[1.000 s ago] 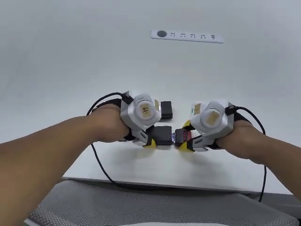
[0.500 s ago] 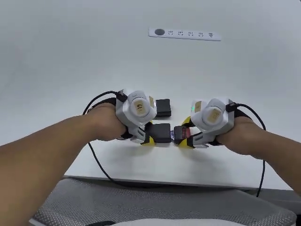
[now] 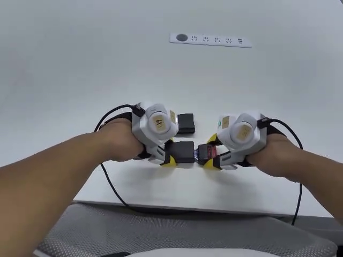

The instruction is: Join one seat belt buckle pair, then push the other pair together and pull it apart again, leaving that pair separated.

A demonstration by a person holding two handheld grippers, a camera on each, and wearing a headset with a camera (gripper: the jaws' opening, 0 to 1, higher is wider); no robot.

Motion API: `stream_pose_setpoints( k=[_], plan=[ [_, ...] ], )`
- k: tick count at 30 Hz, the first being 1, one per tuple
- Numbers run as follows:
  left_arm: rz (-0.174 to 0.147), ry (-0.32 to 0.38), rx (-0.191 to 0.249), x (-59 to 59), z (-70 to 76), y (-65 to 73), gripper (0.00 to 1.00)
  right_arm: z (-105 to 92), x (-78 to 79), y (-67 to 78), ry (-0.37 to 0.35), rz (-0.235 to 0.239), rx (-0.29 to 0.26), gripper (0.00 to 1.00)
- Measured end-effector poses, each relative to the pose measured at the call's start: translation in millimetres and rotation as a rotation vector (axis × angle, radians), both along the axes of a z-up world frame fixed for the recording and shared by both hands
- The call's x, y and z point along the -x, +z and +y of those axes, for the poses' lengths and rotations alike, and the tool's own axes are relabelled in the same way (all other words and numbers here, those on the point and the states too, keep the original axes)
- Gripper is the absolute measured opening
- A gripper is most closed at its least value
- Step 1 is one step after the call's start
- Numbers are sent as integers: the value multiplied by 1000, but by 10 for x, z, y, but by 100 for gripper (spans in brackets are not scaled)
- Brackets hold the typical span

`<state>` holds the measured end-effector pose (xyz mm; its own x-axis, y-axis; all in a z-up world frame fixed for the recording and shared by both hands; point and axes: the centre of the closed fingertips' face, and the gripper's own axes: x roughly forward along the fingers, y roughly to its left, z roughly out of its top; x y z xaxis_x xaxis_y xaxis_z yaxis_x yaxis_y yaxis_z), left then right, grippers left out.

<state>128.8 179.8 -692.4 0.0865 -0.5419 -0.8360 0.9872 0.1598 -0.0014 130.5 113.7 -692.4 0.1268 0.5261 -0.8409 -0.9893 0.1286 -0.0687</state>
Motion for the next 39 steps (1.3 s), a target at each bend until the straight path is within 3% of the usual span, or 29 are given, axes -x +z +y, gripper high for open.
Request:
stream_pose_setpoints(
  k=[3, 12, 20, 23, 27, 29, 32, 39],
  plan=[
    [-2, 2, -26, 7, -10, -3, 32, -5, -4, 0, -8, 2, 12, 34],
    [10, 11, -50, 0, -4, -6, 34, 6, -7, 3, -16, 5, 21, 35],
    [20, 45, -44, -13, 17, -17, 35, 36, -16, 10, -29, -6, 26, 37],
    [10, 58, -60, 0, 51, -5, 35, 47, 6, 22, -29, -8, 24, 38],
    [-3, 87, -46, -35, 108, 98, 36, 35, 35, 72, -34, -6, 10, 37],
    [-13, 83, -36, -4, 75, 223, 36, 28, 58, 125, -34, -6, 2, 36],
    [-22, 74, -23, -36, 48, 293, 37, 40, 75, 222, -28, -7, -12, 35],
    [-52, 103, 17, -255, -14, 477, 36, -27, -15, 334, -34, -20, -25, 34]
  ],
)
